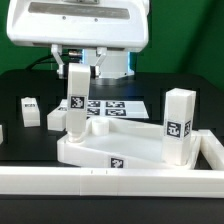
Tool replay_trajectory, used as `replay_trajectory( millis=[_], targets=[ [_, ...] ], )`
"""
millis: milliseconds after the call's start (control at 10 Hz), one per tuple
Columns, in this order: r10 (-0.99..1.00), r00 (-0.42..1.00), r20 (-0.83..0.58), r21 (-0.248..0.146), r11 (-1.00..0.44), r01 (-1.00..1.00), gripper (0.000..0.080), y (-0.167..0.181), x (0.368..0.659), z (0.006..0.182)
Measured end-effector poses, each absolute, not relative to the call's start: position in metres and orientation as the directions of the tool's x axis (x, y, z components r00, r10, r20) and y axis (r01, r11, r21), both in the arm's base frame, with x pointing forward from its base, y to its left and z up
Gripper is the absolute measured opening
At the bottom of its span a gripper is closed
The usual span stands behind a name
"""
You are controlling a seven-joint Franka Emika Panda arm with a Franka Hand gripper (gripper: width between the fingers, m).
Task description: Assemble desk
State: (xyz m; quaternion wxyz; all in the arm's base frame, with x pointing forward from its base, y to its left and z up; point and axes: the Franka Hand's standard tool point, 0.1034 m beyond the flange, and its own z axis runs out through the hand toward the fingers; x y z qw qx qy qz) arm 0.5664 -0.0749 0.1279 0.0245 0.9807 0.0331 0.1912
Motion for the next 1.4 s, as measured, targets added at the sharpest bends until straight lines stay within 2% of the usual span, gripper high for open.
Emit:
replay_trajectory(
  millis=[400,600,700,800,1000,1100,1200,1400],
  targets=[
    [0.076,0.928,0.365,0.065,-0.996,0.056,0.0290,-0.0747,0.5635,0.1200],
    [0.087,0.913,0.400,0.096,-0.994,0.053,0.0290,-0.0741,0.5610,0.1198],
    [0.100,0.894,0.438,0.133,-0.990,0.045,0.0290,-0.0752,0.5575,0.1196],
    [0.109,0.882,0.459,0.153,-0.987,0.042,0.0290,-0.0750,0.5562,0.1197],
    [0.107,0.883,0.456,0.150,-0.988,0.042,0.0298,-0.0753,0.5567,0.1196],
    [0.107,0.883,0.456,0.150,-0.988,0.043,0.0476,-0.0753,0.5566,0.1194],
    [0.107,0.883,0.456,0.150,-0.988,0.043,0.0609,-0.0753,0.5566,0.1194],
    [0.107,0.884,0.455,0.150,-0.988,0.043,0.0637,-0.0755,0.5567,0.1193]
  ],
)
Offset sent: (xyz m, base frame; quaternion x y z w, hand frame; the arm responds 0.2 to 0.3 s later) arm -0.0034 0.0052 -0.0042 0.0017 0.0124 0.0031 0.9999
